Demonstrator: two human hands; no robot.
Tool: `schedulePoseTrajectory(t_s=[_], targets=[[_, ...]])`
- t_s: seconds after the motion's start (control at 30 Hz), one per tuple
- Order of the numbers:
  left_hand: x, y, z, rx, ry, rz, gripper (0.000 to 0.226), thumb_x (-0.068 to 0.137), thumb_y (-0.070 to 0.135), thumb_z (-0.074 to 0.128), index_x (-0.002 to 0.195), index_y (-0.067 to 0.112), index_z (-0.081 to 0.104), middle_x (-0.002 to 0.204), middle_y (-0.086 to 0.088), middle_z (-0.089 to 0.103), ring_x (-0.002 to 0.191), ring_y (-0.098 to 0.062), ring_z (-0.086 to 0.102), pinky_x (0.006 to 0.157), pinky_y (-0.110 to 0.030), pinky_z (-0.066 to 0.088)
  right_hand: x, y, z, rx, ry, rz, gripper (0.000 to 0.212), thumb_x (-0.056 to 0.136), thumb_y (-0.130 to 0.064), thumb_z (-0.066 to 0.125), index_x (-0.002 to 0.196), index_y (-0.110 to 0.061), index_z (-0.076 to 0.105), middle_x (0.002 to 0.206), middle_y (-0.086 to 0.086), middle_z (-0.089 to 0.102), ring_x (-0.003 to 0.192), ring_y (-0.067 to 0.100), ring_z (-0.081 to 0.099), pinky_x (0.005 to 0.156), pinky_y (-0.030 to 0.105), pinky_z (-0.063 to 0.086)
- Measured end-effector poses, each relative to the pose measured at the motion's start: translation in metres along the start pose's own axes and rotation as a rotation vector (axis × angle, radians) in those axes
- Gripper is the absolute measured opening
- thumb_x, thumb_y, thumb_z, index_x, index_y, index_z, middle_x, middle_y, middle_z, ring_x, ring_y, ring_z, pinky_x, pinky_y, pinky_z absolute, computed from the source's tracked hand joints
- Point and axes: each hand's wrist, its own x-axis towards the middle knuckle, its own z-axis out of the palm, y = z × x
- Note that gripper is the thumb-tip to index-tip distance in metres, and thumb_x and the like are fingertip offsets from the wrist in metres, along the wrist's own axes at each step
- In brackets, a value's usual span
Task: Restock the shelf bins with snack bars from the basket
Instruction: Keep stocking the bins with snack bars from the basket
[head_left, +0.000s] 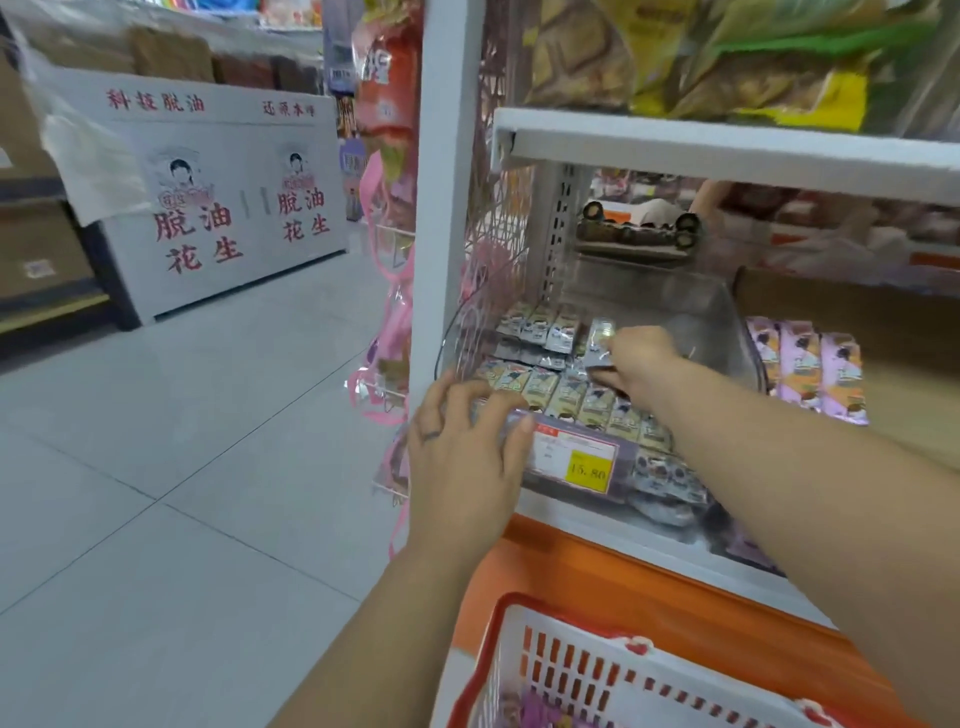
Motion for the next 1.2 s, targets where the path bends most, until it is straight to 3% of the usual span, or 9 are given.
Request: schedulePoseTrajectory(t_s=[0.23, 0.37, 0.5, 0.7, 0.87, 0.97, 1.0, 1.07, 1.2], targets=[[-0.001, -0.004, 0.009, -0.022, 0.088, 0.038, 0.039, 0.094, 0.043, 0.033, 0.108, 0.025, 0.064, 0.118, -0.002, 0.057, 0.131, -0.022, 0.024, 0.1, -0.048, 0.036, 0.008, -0.002, 0.002, -0.458, 0.135, -0.173, 0.031, 0.092, -0.02, 0.06, 0.119, -0.006, 0.062, 0.119, 0.013, 0.063, 0.105, 0.033, 0.061, 0.089, 0.04, 0.051], [-0.001, -0.006, 0.012, -0.015, 0.098, 0.046, 0.038, 0.095, 0.043, 0.032, 0.108, 0.025, 0.064, 0.118, -0.002, 0.057, 0.131, -0.022, 0.024, 0.1, -0.048, 0.037, 0.007, 0.002, 0.004, -0.546, 0.079, -0.195, 0.04, 0.083, -0.016, 0.063, 0.116, 0.006, 0.059, 0.107, 0.023, 0.065, 0.098, 0.035, 0.062, 0.088, 0.047, 0.05], [-0.002, -0.004, 0.012, -0.023, 0.109, 0.04, 0.039, 0.094, 0.043, 0.031, 0.108, 0.025, 0.064, 0.118, -0.001, 0.057, 0.132, -0.02, 0.024, 0.1, -0.048, 0.038, 0.014, 0.004, 0.003, -0.644, 0.085, -0.24, 0.029, 0.086, -0.006, 0.059, 0.112, 0.005, 0.059, 0.11, 0.023, 0.065, 0.095, 0.038, 0.064, 0.085, 0.049, 0.054], [-0.002, -0.005, 0.011, 0.002, 0.109, 0.044, 0.04, 0.094, 0.043, 0.031, 0.109, 0.026, 0.063, 0.119, -0.001, 0.057, 0.132, -0.02, 0.024, 0.099, -0.048, 0.038, 0.016, 0.004, 0.003, -0.805, 0.033, -0.254, 0.041, 0.095, -0.007, 0.048, 0.135, -0.009, 0.049, 0.127, 0.017, 0.057, 0.105, 0.035, 0.058, 0.085, 0.036, 0.049], [-0.001, 0.006, -0.01, 0.042, -0.128, -0.05, 0.054, 0.093, 0.054, 0.017, 0.125, 0.032, 0.054, 0.138, 0.005, 0.044, 0.143, -0.018, 0.01, 0.111, -0.049, 0.025, -0.012, -0.009, -0.009, -0.862, -0.057, -0.298, 0.057, 0.096, -0.008, 0.043, 0.149, -0.012, 0.023, 0.147, 0.014, 0.039, 0.124, 0.034, 0.047, 0.093, 0.033, 0.044], [-0.003, 0.011, -0.022, 0.11, -0.258, -0.052, 0.043, 0.1, 0.045, 0.029, 0.143, 0.039, 0.032, 0.156, 0.008, 0.019, 0.146, -0.013, -0.005, 0.117, -0.049, 0.014, -0.055, -0.017, -0.023, -0.781, -0.126, -0.433, 0.05, 0.095, -0.009, 0.042, 0.145, -0.013, 0.036, 0.146, 0.01, 0.042, 0.095, 0.026, 0.058, 0.066, 0.024, 0.045], [-0.008, 0.012, -0.025, 0.102, -0.269, -0.046, 0.046, 0.1, 0.042, 0.032, 0.145, 0.041, 0.025, 0.158, 0.009, 0.013, 0.146, -0.013, -0.004, 0.118, -0.049, 0.013, -0.074, -0.017, -0.028, -0.758, -0.137, -0.507, 0.046, 0.096, -0.01, 0.044, 0.141, -0.014, 0.042, 0.144, 0.007, 0.045, 0.091, 0.024, 0.059, 0.067, 0.024, 0.045], [-0.026, 0.013, -0.031, 0.068, -0.24, -0.013, 0.048, 0.1, 0.036, 0.038, 0.146, 0.039, 0.027, 0.158, 0.006, 0.016, 0.146, -0.018, 0.011, 0.116, -0.051, 0.02, -0.114, -0.011, -0.042, -0.738, -0.145, -0.685, 0.037, 0.096, -0.011, 0.048, 0.132, -0.017, 0.053, 0.134, 0.001, 0.054, 0.099, 0.019, 0.058, 0.083, 0.025, 0.043], [-0.077, 0.008, -0.033, 0.008, -0.191, 0.083, 0.044, 0.087, 0.032, 0.037, 0.127, 0.025, 0.055, 0.136, -0.003, 0.049, 0.12, -0.026, 0.051, 0.1, -0.04, 0.038, -0.174, 0.028, -0.073, -0.667, -0.261, -0.88, 0.021, 0.091, -0.01, 0.058, 0.107, -0.018, 0.068, 0.096, -0.007, 0.063, 0.079, 0.009, 0.055, 0.068, 0.007, 0.037]])
